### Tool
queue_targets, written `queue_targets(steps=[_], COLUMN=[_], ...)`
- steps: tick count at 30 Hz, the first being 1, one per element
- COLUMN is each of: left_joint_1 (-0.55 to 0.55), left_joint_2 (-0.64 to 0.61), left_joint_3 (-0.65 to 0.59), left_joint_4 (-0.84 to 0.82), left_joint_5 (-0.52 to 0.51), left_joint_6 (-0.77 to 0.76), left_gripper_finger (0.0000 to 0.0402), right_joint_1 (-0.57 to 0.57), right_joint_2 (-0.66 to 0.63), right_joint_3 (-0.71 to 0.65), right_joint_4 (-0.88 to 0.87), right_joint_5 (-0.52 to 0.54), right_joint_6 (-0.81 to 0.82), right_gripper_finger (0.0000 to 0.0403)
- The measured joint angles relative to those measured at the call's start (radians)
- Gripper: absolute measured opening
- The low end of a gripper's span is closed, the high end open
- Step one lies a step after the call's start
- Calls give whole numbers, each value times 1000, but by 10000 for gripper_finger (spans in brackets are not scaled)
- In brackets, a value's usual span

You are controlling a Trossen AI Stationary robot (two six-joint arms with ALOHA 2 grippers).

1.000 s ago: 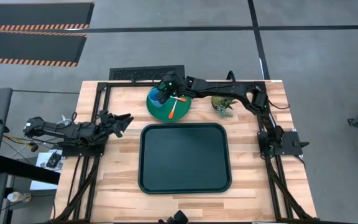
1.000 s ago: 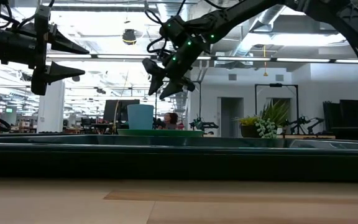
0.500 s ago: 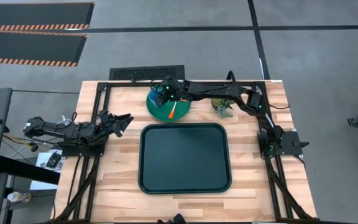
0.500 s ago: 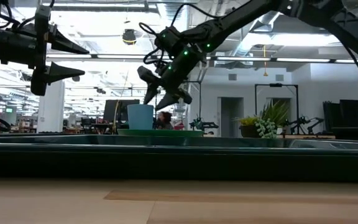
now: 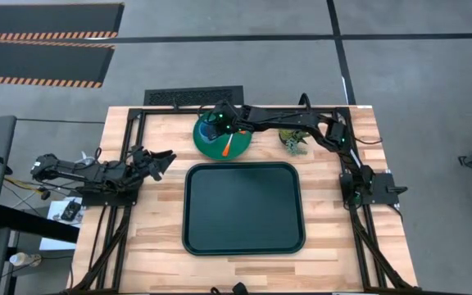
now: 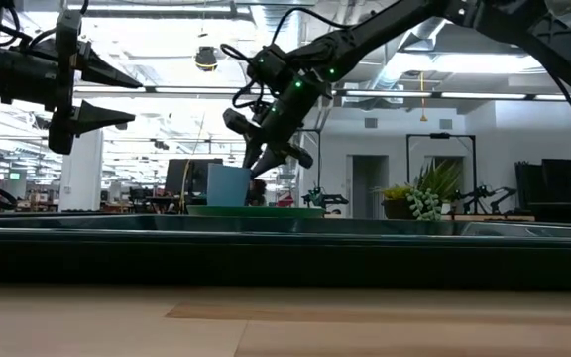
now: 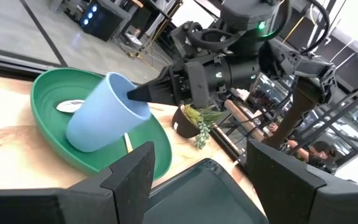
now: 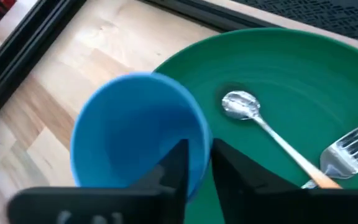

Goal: Pick and place plate/cup/fork/spoon on tray
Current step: Put the blue cup on the black table tray

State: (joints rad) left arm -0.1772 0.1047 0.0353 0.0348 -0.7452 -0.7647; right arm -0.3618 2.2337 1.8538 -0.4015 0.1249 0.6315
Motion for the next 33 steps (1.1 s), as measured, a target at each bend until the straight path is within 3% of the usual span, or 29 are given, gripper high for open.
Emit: queue_targets(steps=[8, 14, 19, 28, 33], left_joint_1=[0, 0, 0, 0, 0], left_joint_2=[0, 0, 0, 0, 0], left_joint_3=[0, 0, 0, 0, 0], left_joint_4=[0, 0, 0, -1, -3], left_joint_5=[0, 0, 0, 0, 0], left_joint_6=[0, 0, -5, -5, -4], left_gripper_finger=[240, 240, 240, 240, 240], right_joint_1=[-1, -4, -22, -5, 49], right_joint_2=[0, -8, -97, -375, -586], right_joint_3=[-1, -3, -3, -12, -163], right_joint_4=[-6, -18, -66, -524, -744], right_joint_5=[-38, -66, -184, -208, -126], right_joint_6=[0, -12, -70, -277, -236], right_gripper_finger=[14, 8, 6, 3, 5])
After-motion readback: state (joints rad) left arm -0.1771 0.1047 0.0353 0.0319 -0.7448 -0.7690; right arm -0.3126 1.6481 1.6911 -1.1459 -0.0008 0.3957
